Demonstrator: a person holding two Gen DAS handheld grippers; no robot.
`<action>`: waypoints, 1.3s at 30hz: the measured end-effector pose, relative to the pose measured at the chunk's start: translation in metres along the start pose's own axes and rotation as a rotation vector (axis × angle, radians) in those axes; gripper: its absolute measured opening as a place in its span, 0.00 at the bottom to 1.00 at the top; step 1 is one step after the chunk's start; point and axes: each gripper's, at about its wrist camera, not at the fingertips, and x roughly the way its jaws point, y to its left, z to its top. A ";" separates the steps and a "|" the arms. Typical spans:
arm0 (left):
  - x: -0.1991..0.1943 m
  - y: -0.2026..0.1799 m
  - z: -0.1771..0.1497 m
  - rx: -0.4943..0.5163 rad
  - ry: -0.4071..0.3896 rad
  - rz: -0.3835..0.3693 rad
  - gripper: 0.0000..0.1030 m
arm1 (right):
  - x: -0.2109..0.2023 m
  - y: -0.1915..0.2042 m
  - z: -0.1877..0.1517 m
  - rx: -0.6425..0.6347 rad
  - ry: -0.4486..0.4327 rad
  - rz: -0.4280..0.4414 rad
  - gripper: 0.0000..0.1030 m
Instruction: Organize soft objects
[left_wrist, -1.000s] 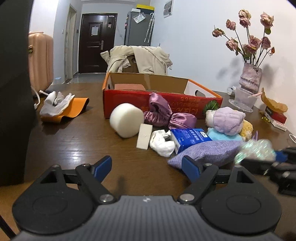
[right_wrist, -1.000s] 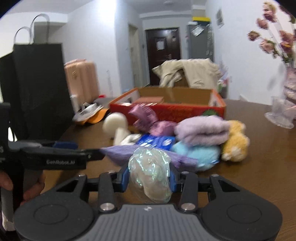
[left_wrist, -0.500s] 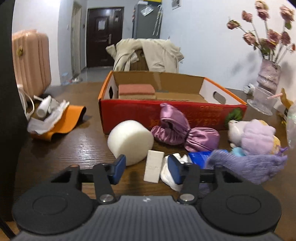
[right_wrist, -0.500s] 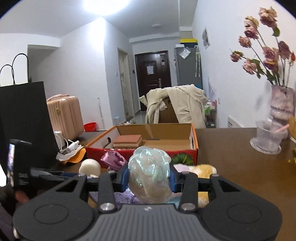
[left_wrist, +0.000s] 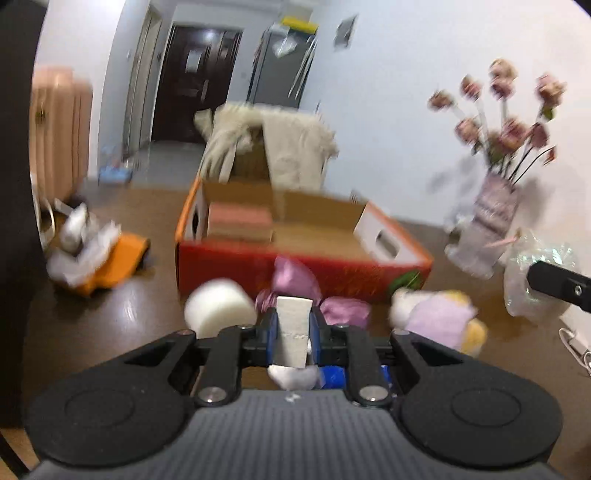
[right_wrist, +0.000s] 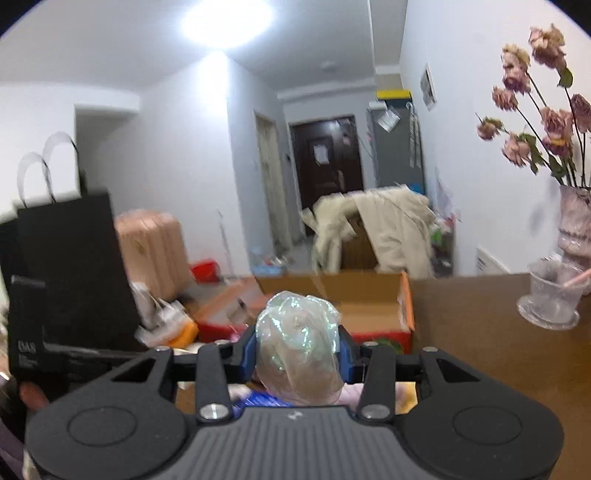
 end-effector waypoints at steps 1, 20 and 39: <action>-0.008 -0.004 0.006 0.016 -0.023 0.000 0.17 | -0.005 0.000 0.005 0.006 -0.012 0.014 0.40; 0.193 0.051 0.103 0.036 0.143 0.293 0.19 | 0.337 -0.048 0.069 0.144 0.462 -0.030 0.43; 0.113 0.044 0.117 0.030 -0.018 0.223 0.64 | 0.308 -0.044 0.115 0.165 0.331 -0.105 0.77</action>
